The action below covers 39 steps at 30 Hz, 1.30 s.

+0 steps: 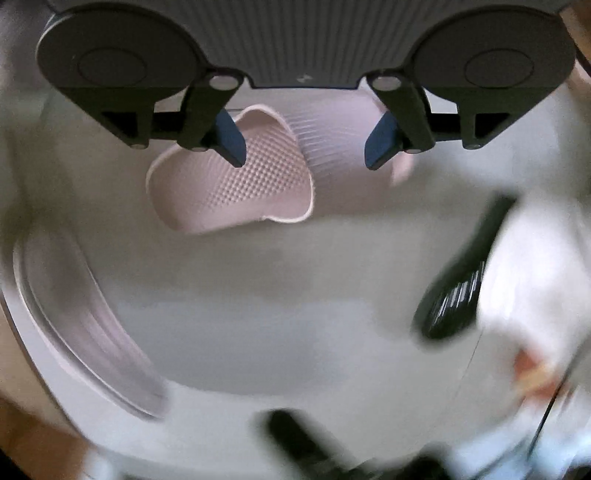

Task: Organize objects
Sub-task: 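Carry the pink slide with the right tool and set it down, open, then grasp the second pink slide with the left tool while the right tool withdraws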

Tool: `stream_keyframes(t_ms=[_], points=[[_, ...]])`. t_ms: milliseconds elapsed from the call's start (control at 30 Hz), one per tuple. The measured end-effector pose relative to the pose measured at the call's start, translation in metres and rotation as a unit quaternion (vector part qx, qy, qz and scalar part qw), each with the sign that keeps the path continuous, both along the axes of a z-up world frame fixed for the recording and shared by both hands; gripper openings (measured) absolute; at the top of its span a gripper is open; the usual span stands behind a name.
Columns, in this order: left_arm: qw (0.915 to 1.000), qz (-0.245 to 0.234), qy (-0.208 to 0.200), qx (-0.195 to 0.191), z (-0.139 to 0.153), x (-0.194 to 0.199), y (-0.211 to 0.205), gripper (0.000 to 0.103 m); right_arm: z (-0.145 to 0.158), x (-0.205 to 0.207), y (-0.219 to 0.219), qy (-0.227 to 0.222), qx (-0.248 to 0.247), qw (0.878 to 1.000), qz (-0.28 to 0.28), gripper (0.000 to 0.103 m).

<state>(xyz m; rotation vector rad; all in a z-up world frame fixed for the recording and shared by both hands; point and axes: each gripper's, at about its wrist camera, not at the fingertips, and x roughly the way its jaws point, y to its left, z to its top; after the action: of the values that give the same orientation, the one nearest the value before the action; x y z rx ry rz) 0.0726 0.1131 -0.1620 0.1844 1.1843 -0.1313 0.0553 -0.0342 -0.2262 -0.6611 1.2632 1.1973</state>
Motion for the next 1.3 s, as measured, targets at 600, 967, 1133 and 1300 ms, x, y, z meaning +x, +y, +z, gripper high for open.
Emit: stream_keyframes(t_ms=[600, 967, 1133, 1300], points=[[0.9981, 0.06, 0.002, -0.011, -0.003, -0.001, 0.031, 0.095, -0.047, -0.036, -0.001, -0.039, -0.084, 0.848, -0.522, 0.103], [0.9985, 0.054, 0.008, -0.012, -0.007, 0.002, 0.025, 0.095, -0.044, -0.045, -0.035, -0.009, -0.08, 0.856, -0.51, 0.094], [0.9977, 0.064, 0.013, -0.019, -0.006, 0.011, 0.022, 0.095, -0.027, -0.045, -0.04, -0.005, -0.06, 0.869, -0.491, 0.099], [0.9976, 0.064, 0.008, -0.027, 0.0, 0.046, 0.016, 0.095, 0.019, -0.05, -0.044, -0.065, 0.003, 0.886, -0.459, 0.103]])
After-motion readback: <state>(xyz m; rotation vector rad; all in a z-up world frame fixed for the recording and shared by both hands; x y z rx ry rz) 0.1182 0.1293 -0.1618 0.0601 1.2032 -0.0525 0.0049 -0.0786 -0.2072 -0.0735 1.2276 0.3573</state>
